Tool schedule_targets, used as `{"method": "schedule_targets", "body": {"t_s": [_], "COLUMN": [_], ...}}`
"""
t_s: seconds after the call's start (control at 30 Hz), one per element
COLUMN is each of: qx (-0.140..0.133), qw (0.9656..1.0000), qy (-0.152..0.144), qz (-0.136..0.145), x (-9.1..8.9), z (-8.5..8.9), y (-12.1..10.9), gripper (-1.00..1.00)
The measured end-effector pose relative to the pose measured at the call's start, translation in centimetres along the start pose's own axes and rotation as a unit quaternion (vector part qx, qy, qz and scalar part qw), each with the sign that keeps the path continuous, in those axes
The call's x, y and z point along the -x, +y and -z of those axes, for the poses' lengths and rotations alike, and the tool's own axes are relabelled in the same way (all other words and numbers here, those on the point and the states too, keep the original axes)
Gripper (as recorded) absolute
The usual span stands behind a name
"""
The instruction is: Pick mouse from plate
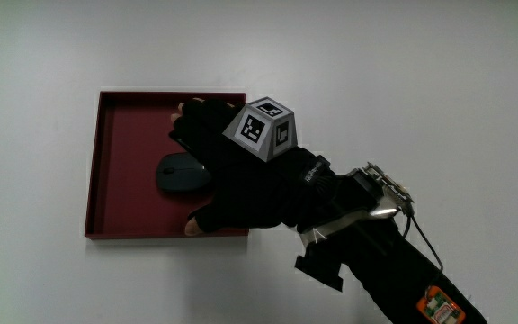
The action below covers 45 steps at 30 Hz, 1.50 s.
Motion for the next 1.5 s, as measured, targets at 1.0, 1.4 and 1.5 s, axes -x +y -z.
{"method": "schedule_targets", "body": {"t_s": [1.0,1.4,1.5], "qx": [0.023,0.009,0.011], "qw": [0.9939,0.9948,0.9945], "qy": [0.064,0.054,0.049], "qz": [0.087,0.086,0.092], "x": [-7.9,-7.9,-7.9], "z": [5.1,5.8,6.1], "y": [6.9,7.5,7.8], "gripper": [0.0,0.0,0.06]}}
